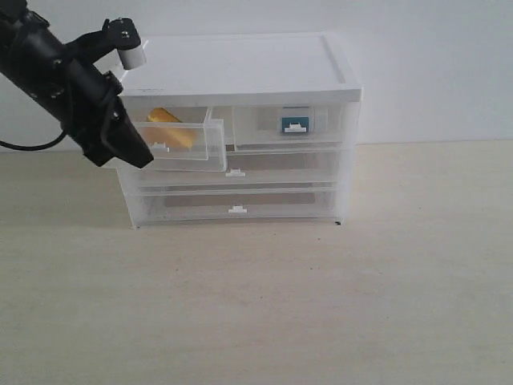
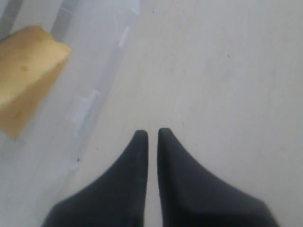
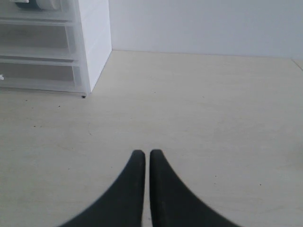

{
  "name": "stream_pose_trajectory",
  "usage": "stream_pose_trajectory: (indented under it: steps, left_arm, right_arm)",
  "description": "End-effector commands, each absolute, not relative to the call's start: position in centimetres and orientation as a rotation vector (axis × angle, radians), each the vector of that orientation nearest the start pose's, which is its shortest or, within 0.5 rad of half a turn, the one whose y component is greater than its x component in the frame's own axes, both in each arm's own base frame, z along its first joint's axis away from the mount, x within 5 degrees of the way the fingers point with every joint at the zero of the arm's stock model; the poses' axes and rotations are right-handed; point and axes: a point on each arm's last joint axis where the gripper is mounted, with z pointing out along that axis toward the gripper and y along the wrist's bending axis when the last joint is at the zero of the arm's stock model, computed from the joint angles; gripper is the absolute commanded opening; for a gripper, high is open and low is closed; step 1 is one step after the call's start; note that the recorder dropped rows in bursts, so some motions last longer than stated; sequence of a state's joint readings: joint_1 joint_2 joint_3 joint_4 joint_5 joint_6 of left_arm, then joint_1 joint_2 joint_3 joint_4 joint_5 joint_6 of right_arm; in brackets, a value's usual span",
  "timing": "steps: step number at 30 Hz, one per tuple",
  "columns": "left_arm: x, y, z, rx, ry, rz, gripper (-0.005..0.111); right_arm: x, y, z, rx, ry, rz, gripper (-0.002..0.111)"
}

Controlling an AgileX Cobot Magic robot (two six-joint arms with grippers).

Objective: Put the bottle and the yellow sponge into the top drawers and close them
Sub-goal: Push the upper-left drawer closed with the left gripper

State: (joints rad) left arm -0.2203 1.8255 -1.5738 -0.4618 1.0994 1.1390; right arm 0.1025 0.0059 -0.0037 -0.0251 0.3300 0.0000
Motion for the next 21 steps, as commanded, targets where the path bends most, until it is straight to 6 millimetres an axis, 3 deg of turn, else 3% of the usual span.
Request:
stream_pose_trajectory:
  steps: [1, 12, 21]
  left_arm:
    - [38.8, -12.6, 27.7, 1.36, 2.18, -0.367, 0.004]
    - [42.6, -12.5, 26.9, 1.036, 2.077, -0.202, 0.004]
    - [42.7, -12.4, 26.6, 1.044, 2.076, -0.196, 0.004]
  right_arm:
    - [5.4, 0.5, 18.4, -0.111, 1.801, 0.042, 0.001]
    - [5.4, 0.5, 18.4, -0.111, 1.801, 0.042, 0.001]
    - [5.4, 0.5, 18.4, -0.111, 1.801, 0.042, 0.001]
